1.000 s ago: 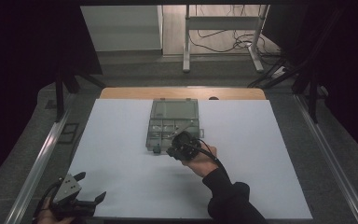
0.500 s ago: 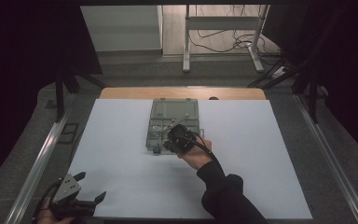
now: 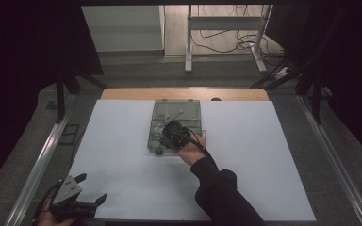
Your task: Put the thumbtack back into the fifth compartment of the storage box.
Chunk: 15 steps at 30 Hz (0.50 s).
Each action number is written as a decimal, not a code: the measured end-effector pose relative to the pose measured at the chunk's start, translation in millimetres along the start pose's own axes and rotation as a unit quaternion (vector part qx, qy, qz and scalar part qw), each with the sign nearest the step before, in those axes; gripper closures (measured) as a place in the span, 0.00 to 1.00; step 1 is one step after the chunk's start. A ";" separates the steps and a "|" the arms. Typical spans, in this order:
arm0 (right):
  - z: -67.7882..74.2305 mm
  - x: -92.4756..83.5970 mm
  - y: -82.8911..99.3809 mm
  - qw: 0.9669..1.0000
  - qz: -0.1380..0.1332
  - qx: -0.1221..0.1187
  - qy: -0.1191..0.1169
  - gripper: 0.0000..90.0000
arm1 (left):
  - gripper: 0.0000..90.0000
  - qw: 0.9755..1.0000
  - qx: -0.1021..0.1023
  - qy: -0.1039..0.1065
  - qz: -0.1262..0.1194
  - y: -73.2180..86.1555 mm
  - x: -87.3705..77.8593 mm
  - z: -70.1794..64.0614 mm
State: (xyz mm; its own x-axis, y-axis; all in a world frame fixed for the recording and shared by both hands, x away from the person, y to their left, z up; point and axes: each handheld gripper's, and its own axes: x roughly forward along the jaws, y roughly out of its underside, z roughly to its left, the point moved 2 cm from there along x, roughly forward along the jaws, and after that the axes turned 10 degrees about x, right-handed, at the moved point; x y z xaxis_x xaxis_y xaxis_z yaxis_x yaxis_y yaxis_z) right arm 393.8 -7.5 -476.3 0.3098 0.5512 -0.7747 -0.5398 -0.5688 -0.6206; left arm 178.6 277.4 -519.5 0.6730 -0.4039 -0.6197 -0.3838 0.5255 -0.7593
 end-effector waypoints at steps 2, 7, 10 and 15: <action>0.1 4.2 -2.5 1.000 0.002 0.002 0.002 0.94 | 0.03 1.000 0.001 0.000 0.000 0.0 0.0 -0.1; 0.2 15.7 -8.1 1.000 0.003 0.002 0.005 0.94 | 0.03 1.000 0.000 0.001 -0.001 0.0 0.0 -0.1; -0.4 22.6 -11.1 1.000 0.003 0.003 0.009 0.94 | 0.03 1.000 0.000 0.001 -0.001 0.0 0.0 -0.1; -0.8 32.7 -15.3 1.000 0.007 0.002 0.015 0.94 | 0.03 1.000 0.002 0.001 0.000 -0.1 -0.1 -0.3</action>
State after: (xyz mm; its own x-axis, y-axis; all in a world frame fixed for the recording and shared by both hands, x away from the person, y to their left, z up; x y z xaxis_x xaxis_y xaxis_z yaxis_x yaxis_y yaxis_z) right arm 412.9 18.8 -492.2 0.3261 0.5238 -0.7870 -0.5474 -0.5741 -0.6089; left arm 178.3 277.2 -519.4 0.6718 -0.4062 -0.6194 -0.3808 0.5279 -0.7592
